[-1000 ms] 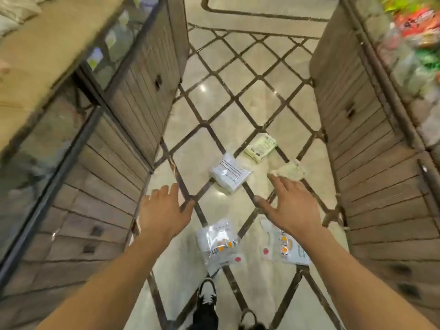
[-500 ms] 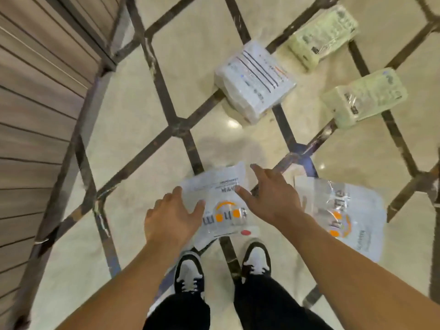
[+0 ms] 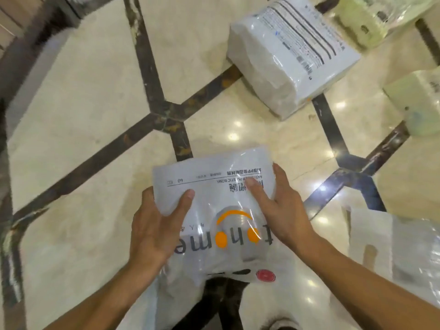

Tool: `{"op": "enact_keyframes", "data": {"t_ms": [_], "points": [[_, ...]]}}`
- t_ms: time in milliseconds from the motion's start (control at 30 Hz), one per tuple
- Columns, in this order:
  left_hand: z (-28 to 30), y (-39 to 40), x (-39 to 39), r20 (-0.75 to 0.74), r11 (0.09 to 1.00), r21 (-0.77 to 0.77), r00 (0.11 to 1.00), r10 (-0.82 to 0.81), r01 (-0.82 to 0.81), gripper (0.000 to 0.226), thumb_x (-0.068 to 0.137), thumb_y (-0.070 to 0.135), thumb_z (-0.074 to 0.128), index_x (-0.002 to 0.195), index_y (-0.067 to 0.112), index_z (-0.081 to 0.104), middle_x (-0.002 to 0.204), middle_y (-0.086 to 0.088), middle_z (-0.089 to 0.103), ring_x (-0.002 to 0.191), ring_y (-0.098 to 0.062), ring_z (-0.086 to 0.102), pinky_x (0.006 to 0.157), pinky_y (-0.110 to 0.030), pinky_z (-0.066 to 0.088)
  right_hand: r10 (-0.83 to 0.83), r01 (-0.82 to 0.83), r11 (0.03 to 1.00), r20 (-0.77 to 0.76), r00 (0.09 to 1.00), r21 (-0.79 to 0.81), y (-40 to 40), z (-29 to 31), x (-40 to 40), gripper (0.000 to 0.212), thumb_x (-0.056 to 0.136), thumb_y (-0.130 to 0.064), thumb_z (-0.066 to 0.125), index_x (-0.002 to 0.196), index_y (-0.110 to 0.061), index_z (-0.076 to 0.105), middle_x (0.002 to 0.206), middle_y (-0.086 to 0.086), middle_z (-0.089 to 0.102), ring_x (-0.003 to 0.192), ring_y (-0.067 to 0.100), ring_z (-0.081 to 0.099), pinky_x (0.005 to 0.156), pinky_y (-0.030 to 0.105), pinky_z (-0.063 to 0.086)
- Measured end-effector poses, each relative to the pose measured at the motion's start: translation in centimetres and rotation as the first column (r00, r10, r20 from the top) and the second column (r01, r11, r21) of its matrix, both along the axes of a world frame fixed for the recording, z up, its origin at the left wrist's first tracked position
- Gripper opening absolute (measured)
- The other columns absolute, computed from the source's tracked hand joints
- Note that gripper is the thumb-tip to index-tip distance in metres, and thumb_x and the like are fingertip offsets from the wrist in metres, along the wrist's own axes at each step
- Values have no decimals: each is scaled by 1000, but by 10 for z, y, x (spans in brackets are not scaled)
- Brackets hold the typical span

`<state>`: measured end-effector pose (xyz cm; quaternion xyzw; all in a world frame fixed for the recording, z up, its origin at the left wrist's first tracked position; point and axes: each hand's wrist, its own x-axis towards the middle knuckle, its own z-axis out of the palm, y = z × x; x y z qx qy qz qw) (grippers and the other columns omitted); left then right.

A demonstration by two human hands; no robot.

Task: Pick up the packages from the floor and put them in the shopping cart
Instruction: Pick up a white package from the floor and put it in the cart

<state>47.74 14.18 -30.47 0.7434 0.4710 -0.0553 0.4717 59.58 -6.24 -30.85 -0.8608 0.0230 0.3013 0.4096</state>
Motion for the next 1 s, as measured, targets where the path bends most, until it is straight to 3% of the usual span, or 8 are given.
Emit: {"op": "enact_keyframes", "data": {"t_ms": [133, 233, 333, 433, 667, 767, 900, 1000], "points": [[-13, 24, 62, 109, 999, -30, 994, -23, 27, 65, 69, 84, 66, 114, 39, 55, 90, 20, 70, 78, 20, 62, 50, -6, 46, -121, 113, 979, 35, 992, 169, 19, -6, 43, 70, 70, -90, 58, 130, -54, 49, 104, -42, 68, 92, -15, 69, 77, 18, 57], [-14, 29, 83, 125, 998, -16, 991, -52, 54, 57, 77, 78, 68, 117, 39, 55, 92, 21, 68, 76, 3, 68, 55, -15, 45, -153, 137, 972, 75, 985, 191, 22, -7, 54, 64, 81, -76, 70, 131, -41, 54, 103, -27, 74, 89, -15, 69, 65, 9, 53], [8, 29, 93, 161, 998, -4, 985, -68, 70, 60, 79, 73, 70, 123, 35, 55, 97, 20, 66, 75, 5, 69, 48, -10, 46, -192, 173, 967, 94, 977, 185, 21, 12, 58, 59, 87, -67, 72, 135, -38, 53, 107, -24, 72, 88, -18, 67, 62, 5, 52], [56, 26, 100, 190, 997, -12, 979, -70, 73, 68, 80, 75, 70, 130, 30, 60, 106, 16, 70, 87, 1, 68, 63, -19, 48, -201, 178, 966, 114, 973, 188, 18, 61, 64, 63, 88, -65, 72, 140, -34, 54, 112, -19, 74, 91, -7, 72, 69, 10, 56], [252, 16, 116, 246, 998, -4, 968, -54, 57, 70, 81, 69, 72, 132, 23, 57, 101, 19, 64, 84, 5, 60, 47, -4, 43, -233, 200, 959, 157, 960, 203, 0, 262, 76, 87, 74, -84, 63, 148, -43, 41, 115, -22, 69, 105, 5, 70, 88, 30, 56], [362, 11, 129, 285, 995, 7, 953, -99, 101, 72, 78, 72, 73, 131, 25, 58, 105, 17, 67, 87, 1, 64, 56, -13, 46, -258, 215, 948, 170, 951, 235, -11, 371, 84, 93, 66, -89, 60, 146, -45, 41, 111, -26, 67, 100, -2, 67, 77, 22, 52], [516, -1, 155, 373, 981, 4, 910, -180, 192, 72, 76, 77, 71, 131, 31, 65, 113, 10, 77, 98, -10, 73, 71, -20, 49, -315, 241, 925, 237, 919, 293, -28, 521, 104, 74, 71, -85, 66, 134, -50, 48, 111, -27, 70, 103, 0, 70, 86, 30, 56], [629, -10, 171, 418, 974, 34, 882, -218, 225, 71, 75, 80, 69, 125, 30, 69, 109, 10, 78, 96, -10, 73, 68, -20, 47, -323, 230, 918, 274, 906, 322, -39, 629, 122, 57, 75, -81, 70, 122, -54, 51, 105, -32, 69, 100, -7, 69, 81, 22, 53]]}}
